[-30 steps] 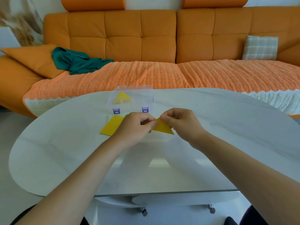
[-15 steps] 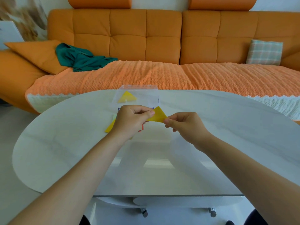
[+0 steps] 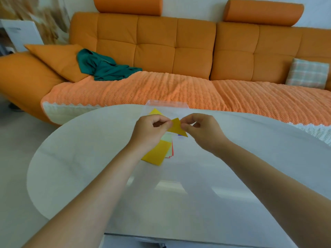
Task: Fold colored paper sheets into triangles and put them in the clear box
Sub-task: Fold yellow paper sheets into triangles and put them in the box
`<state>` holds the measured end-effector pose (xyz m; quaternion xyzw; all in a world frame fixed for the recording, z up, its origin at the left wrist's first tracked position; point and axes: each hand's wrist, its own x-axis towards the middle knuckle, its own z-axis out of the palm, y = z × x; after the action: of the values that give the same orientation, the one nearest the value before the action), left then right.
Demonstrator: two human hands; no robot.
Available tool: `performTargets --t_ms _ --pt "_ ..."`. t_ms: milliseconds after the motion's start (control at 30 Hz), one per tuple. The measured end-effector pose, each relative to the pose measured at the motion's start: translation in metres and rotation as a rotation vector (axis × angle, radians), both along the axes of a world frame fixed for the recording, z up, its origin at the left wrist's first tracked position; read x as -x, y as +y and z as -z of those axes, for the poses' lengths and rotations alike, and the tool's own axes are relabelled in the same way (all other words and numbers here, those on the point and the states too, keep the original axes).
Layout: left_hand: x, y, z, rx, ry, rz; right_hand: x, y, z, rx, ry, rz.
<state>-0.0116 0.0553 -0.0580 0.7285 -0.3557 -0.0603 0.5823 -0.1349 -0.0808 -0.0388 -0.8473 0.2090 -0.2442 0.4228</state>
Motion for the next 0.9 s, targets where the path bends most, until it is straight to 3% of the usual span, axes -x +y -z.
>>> performTargets --t_ms 233,367,533,700,900 --pt "-0.054 -0.005 -0.005 0.032 -0.04 -0.067 -0.077 -0.02 -0.022 0.218 0.092 -0.076" --pt "-0.09 -0.005 0.011 -0.172 -0.214 -0.136 -0.116 -0.043 -0.026 0.353 0.072 0.011" --pt "-0.112 -0.004 0.031 -0.441 -0.288 -0.122 -0.148 -0.065 -0.019 0.48 0.262 0.003" --pt "-0.113 -0.01 0.039 -0.444 -0.38 -0.066 -0.161 -0.066 -0.007 0.541 0.378 -0.012" --pt "-0.112 -0.012 0.042 -0.418 -0.351 -0.034 -0.164 -0.066 0.001 0.531 0.471 -0.053"
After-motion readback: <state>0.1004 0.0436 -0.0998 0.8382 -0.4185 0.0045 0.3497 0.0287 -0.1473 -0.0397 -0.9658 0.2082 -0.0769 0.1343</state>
